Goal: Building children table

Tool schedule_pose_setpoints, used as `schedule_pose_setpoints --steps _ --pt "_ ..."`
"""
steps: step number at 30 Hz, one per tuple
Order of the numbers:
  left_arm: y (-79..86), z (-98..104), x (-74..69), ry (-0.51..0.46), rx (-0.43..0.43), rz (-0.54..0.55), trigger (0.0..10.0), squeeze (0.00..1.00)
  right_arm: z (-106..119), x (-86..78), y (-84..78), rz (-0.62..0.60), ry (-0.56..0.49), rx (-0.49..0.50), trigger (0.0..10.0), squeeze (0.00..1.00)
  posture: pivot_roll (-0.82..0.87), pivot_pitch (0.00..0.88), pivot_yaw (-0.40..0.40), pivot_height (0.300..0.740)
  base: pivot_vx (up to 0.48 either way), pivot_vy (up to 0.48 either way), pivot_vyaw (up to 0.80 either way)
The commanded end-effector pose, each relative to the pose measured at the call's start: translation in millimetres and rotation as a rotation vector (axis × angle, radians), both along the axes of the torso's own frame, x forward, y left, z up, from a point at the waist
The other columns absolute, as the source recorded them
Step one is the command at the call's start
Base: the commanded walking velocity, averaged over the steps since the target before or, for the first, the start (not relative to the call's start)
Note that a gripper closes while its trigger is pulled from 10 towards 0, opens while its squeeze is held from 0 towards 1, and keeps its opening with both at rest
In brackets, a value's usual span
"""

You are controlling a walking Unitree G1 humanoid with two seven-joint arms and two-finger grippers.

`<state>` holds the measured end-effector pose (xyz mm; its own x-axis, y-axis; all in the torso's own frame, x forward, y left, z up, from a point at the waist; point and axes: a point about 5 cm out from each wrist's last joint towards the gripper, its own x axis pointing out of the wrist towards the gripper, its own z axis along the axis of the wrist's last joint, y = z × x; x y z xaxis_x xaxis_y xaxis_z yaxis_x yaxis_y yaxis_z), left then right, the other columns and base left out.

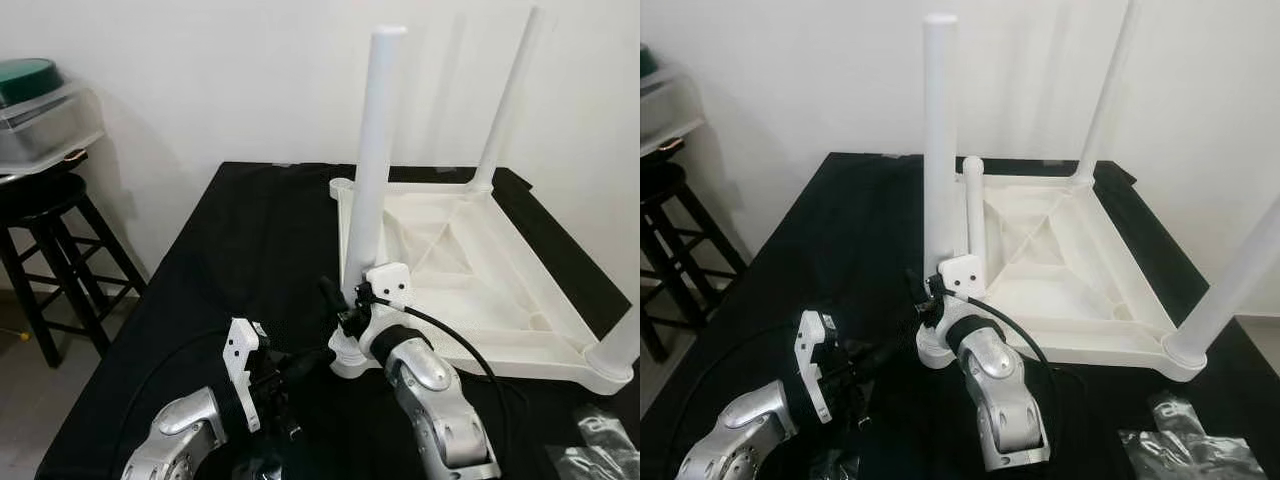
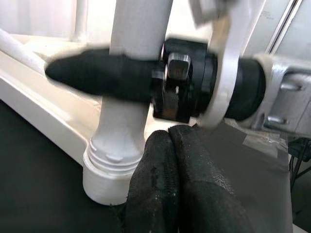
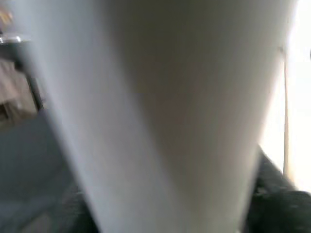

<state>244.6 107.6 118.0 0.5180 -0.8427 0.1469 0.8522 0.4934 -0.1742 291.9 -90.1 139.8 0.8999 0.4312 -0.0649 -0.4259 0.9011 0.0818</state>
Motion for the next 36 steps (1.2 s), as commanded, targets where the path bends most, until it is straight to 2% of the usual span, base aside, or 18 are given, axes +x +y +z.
schedule_pose_setpoints --steps 1,2,3,4,5,6,7,8,9,10,12,14,16,17,19,20,30,36 --pt "1.9 0.5 -1.0 -0.003 0.003 0.003 10.0 0.0 0.3 -1.2 0.7 0.027 0.014 0.041 10.0 1.0 -0.06 0.0 -0.008 0.74 0.0 0.0 0.0" --pt "1.9 0.5 -1.0 -0.003 0.003 0.003 10.0 0.0 0.3 -1.2 0.7 0.027 0.014 0.041 10.0 1.0 -0.06 0.0 -0.008 0.74 0.0 0.0 0.0" --pt "1.1 0.2 -0.8 -0.002 0.004 0.001 10.0 0.0 14.1 3.4 3.5 0.19 -0.031 0.07 10.0 1.0 -0.05 0.0 -0.007 0.74 0.0 0.0 0.0" --pt "0.6 0.0 -0.5 -0.002 0.004 0.0 10.0 0.0 22.3 6.7 2.7 0.295 -0.061 0.058 10.0 1.0 -0.05 0.0 -0.007 0.74 0.0 0.0 0.0" --pt "0.6 0.0 -0.5 -0.002 0.004 0.0 10.0 0.0 22.3 6.7 2.7 0.295 -0.061 0.058 10.0 1.0 -0.05 0.0 -0.007 0.74 0.0 0.0 0.0" --pt "0.3 -0.1 -0.3 -0.002 0.004 0.0 10.0 0.0 27.3 8.6 1.5 0.358 -0.077 0.046 10.0 1.0 -0.05 0.0 -0.007 0.74 0.0 0.0 0.0" --pt "-0.1 -0.1 -0.1 -0.002 0.004 -0.001 10.0 0.0 32.9 9.3 -0.3 0.457 -0.106 0.012 10.0 0.19 -0.05 0.0 -0.01 0.74 0.0 0.0 0.0" --pt "-0.1 -0.1 -0.1 -0.002 0.004 -0.001 10.0 0.0 32.9 9.3 -0.3 0.457 -0.106 0.012 10.0 0.19 -0.05 0.0 -0.01 0.74 0.0 0.0 0.0" --pt "-0.2 -0.2 0.2 -0.002 0.004 -0.001 10.0 0.0 33.6 8.9 -2.8 0.577 -0.11 -0.042 10.0 0.0 -0.05 0.0 -0.01 0.74 0.0 0.0 0.0" --pt "-0.5 -0.3 0.7 -0.003 0.004 -0.002 10.0 0.0 29.8 8.3 -8.6 0.747 -0.113 -0.184 10.0 0.0 -0.05 0.0 -0.012 0.74 0.0 0.0 0.0" --pt "-0.7 -0.5 1.0 -0.003 0.005 -0.002 10.0 0.0 29.0 11.7 -11.1 0.779 -0.101 -0.221 10.0 0.0 -0.04 0.0 -0.013 0.74 0.0 0.0 0.0" --pt "-0.7 -0.5 1.1 -0.004 0.006 -0.001 10.0 0.0 31.9 16.1 -12.7 0.798 -0.09 -0.209 10.0 0.0 -0.04 0.0 -0.013 0.74 0.0 0.0 0.0" --pt "-1.0 -0.9 2.4 -0.003 0.008 -0.001 10.0 0.0 39.9 29.7 -17.6 0.825 -0.071 -0.151 10.0 0.0 -0.04 0.0 -0.009 0.74 0.0 0.0 0.0" --pt "-1.3 -1.1 3.8 -0.002 0.01 -0.001 10.0 0.0 43.8 40.6 -23.8 0.841 -0.05 -0.105 9.2 0.0 -0.04 0.0 -0.009 0.74 0.0 0.0 0.0" --pt "-1.4 -1.0 4.1 -0.002 0.011 -0.002 10.0 0.0 44.4 43.5 -26.0 0.845 -0.04 -0.091 9.2 0.0 -0.04 0.0 -0.009 0.74 0.0 0.0 0.0" --pt "-1.5 -1.0 4.6 -0.001 0.011 -0.003 10.0 0.0 44.7 46.1 -28.9 0.85 -0.031 -0.07 0.0 0.0 -0.04 0.0 -0.007 0.74 0.0 0.0 0.0" --pt "-1.5 -1.2 5.2 -0.001 0.011 -0.003 10.0 0.0 39.1 51.0 -41.3 0.873 -0.006 -0.056 0.0 0.0 -0.04 0.0 -0.005 0.74 0.0 0.0 0.0" --pt "-1.5 -1.0 4.2 -0.001 0.008 -0.002 10.0 0.0 32.4 43.8 -49.1 0.784 -0.045 -0.059 0.0 0.0 -0.04 0.0 -0.001 0.74 0.0 0.0 0.0"
